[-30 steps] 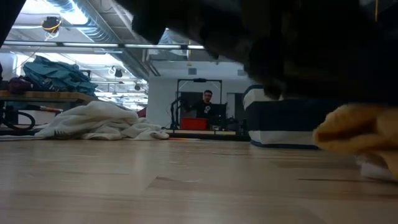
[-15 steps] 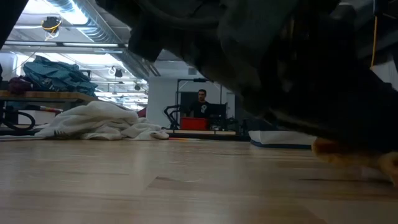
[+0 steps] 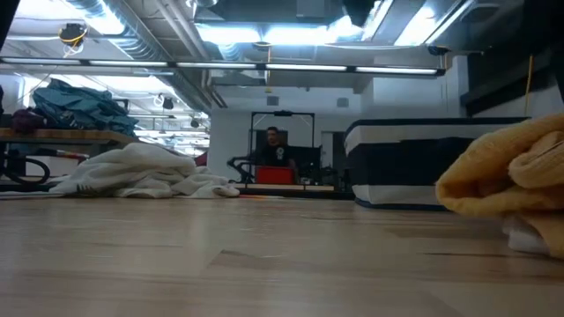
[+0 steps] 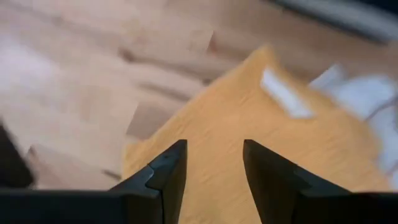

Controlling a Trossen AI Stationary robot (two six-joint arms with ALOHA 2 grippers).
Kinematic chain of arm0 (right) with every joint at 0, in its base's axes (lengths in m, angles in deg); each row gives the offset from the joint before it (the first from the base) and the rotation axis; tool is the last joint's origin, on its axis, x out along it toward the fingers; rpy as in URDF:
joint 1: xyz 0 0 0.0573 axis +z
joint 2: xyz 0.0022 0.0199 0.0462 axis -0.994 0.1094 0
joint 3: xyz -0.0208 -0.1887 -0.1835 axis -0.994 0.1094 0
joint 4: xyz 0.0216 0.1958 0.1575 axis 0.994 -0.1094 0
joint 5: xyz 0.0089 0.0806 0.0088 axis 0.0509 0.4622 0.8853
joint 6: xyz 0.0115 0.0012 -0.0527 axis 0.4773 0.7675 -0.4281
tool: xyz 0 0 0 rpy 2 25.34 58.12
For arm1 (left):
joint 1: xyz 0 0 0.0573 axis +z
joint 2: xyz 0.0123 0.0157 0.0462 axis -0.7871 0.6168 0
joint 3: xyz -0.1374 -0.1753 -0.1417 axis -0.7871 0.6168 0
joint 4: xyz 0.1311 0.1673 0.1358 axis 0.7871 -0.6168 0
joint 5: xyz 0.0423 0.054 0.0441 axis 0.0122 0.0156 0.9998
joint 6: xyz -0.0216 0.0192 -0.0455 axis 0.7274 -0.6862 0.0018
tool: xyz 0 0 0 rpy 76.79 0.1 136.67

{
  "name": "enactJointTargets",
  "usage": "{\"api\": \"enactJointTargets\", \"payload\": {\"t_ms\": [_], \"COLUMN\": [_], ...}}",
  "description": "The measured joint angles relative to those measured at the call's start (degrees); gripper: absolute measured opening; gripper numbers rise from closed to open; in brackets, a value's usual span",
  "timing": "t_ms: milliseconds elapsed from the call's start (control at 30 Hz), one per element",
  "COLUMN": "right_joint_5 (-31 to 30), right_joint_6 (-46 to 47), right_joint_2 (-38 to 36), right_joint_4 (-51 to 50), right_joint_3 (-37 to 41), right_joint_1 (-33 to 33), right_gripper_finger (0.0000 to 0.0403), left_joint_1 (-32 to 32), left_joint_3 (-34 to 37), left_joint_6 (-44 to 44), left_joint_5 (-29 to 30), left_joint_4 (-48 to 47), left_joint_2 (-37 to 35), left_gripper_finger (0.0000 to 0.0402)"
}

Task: Fold towel
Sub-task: Fold the white-and-gray checkered towel

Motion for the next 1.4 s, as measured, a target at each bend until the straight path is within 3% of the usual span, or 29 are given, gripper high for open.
{"api": "enactJointTargets", "payload": {"t_ms": [200, 333, 567, 800, 933, 1067, 1167, 1267, 1400], "right_joint_5": [-5.5, -5.8, -6.1, -6.6, -7.7, -7.8, -7.7, -7.6, -7.6], "right_joint_6": [-5.8, -7.4, -11.6, -14.6, -14.7, -14.7, -14.8, -14.8, -14.7], "right_joint_2": [-1.3, -1.3, -1.3, -1.3, -1.3, -1.3, -1.3, -1.3, -1.3], "right_joint_4": [-1.3, -1.9, -2.0, -2.0, -2.0, -2.0, -2.0, -2.0, -2.0], "right_joint_3": [-1.6, -1.5, -1.5, -1.5, -1.5, -1.5, -1.5, -1.5, -1.5], "right_joint_1": [-0.3, -0.4, -0.3, -0.3, -0.3, -0.3, -0.3, -0.3, -0.3], "right_gripper_finger": [0.0161, 0.0161, 0.0161, 0.0161, 0.0161, 0.0161, 0.0161, 0.0161, 0.0161], "left_joint_1": [2.0, 3.6, 7.4, 11.7, 15.2, 20.4, 25.8, 31.5, 37.1], "left_joint_3": [0.0, 0.0, 0.0, 0.0, 1.7, 5.9, 9.7, 13.3, 17.2], "left_joint_6": [-3.1, 2.8, 24.7, 30.6, 28.9, 24.9, 22.7, 20.4, 19.4], "left_joint_5": [16.1, 25.0, 28.4, 32.0, 33.9, 34.3, 30.9, 23.8, 21.3], "left_joint_4": [-16.1, -29.7, -60.9, -87.9, -88.2, -78.8, -70.1, -63.3, -63.2], "left_joint_2": [-7.1, -11.0, -17.3, -18.9, -18.8, -18.8, -18.8, -18.8, -18.7], "left_gripper_finger": [0.0141, 0.0141, 0.0141, 0.0141, 0.0141, 0.0141, 0.0141, 0.0141, 0.0141]}}
